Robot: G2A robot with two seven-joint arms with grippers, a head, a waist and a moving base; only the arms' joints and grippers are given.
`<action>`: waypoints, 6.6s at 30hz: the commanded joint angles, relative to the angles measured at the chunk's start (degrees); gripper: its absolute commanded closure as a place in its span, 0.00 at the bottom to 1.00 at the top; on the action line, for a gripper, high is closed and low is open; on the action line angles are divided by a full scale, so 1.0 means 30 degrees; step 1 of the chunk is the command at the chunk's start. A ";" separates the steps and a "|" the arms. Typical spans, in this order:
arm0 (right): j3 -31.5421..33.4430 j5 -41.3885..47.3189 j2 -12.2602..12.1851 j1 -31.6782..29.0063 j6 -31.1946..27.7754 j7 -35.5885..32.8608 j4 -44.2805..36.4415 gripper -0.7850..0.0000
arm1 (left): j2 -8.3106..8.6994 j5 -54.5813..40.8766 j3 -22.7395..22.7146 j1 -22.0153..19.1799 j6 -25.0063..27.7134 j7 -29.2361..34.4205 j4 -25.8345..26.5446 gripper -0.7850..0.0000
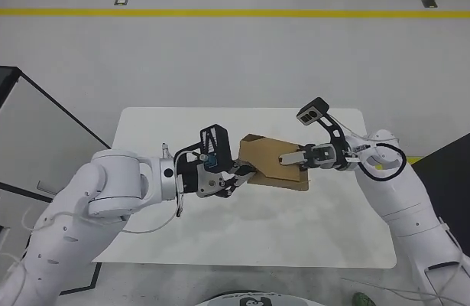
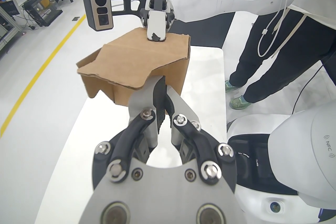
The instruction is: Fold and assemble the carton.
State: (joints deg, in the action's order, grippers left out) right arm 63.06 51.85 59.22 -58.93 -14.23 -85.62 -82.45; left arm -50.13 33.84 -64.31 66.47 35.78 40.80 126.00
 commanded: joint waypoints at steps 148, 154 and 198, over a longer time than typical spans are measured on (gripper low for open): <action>-0.1722 0.5954 0.2055 -0.1128 0.9260 -0.0385 0.2455 1.00 | -0.0284 0.2640 -0.1678 0.0988 -0.0177 -0.2118 -0.0178 1.00; -0.1802 0.5855 0.2150 -0.1142 0.9286 -0.0414 0.2418 1.00 | -0.0335 0.2677 -0.1288 0.0888 -0.0087 -0.1916 -0.0050 1.00; -0.1050 0.6913 0.2462 -0.2164 1.0650 -0.0044 0.2189 1.00 | -0.0277 0.7539 -0.2910 0.1732 0.0246 -0.3569 0.1878 1.00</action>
State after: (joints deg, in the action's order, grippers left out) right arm 59.81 72.54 66.60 -65.39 17.71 -85.69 -75.80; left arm -50.96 55.96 -72.99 71.57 36.86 29.91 131.64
